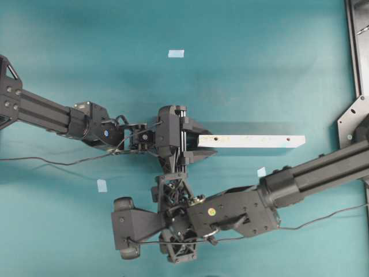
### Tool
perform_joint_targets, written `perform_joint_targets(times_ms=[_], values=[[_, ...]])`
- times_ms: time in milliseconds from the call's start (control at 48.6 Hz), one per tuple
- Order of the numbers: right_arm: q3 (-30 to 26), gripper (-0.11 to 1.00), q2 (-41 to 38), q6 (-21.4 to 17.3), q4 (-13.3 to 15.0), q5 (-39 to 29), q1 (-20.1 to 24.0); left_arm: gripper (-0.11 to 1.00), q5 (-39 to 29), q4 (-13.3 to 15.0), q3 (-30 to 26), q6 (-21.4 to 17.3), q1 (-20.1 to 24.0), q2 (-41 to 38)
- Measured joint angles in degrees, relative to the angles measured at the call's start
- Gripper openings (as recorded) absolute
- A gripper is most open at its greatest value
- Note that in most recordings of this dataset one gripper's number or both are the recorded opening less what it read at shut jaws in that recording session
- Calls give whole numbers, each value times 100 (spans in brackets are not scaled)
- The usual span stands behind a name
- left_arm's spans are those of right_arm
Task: Move the wooden board into place and insert the rod into its hole.
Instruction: 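Move the right gripper over the wooden dowel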
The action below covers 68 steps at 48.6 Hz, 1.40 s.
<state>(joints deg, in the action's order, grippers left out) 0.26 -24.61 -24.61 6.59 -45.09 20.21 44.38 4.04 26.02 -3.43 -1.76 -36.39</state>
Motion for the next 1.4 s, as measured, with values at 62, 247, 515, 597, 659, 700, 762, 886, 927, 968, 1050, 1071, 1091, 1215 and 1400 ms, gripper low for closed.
perform_joint_targets(times_ms=[62,247,515,597,659,700,762,886,927,968,1050,1071,1091,1215,1400], values=[[0,85,-44,-53,-18,44,-9,50,0,0,9,9,0,9],[-9,74,-176,-79,-334,88,0,50,0,0,9,0,9,0],[-9,64,-229,-105,-448,281,0,50,0,0,0,9,0,0],[-9,64,-255,-123,-439,369,0,50,0,0,9,0,0,0],[0,64,-272,-141,-448,413,0,50,0,0,0,9,0,0],[-9,63,-290,-158,-439,422,0,50,0,0,9,9,0,9],[-9,63,-308,-193,-448,422,0,50,0,0,9,9,0,0],[-9,63,-352,-237,-448,422,0,50,-9,0,0,9,0,0],[0,63,-360,-246,-448,422,0,50,0,0,0,9,0,0],[-9,63,-369,-255,-448,422,-9,50,0,0,9,0,0,0],[-9,62,-369,-264,-448,422,0,50,0,0,9,0,0,0],[-9,63,-369,-264,-448,422,0,50,-9,0,9,0,0,0],[0,63,-369,-264,-448,422,-9,50,0,0,9,9,0,0],[0,52,-369,-272,-448,422,0,50,0,0,9,9,0,0],[0,31,-369,-272,-439,431,0,50,-9,0,0,0,0,0]])
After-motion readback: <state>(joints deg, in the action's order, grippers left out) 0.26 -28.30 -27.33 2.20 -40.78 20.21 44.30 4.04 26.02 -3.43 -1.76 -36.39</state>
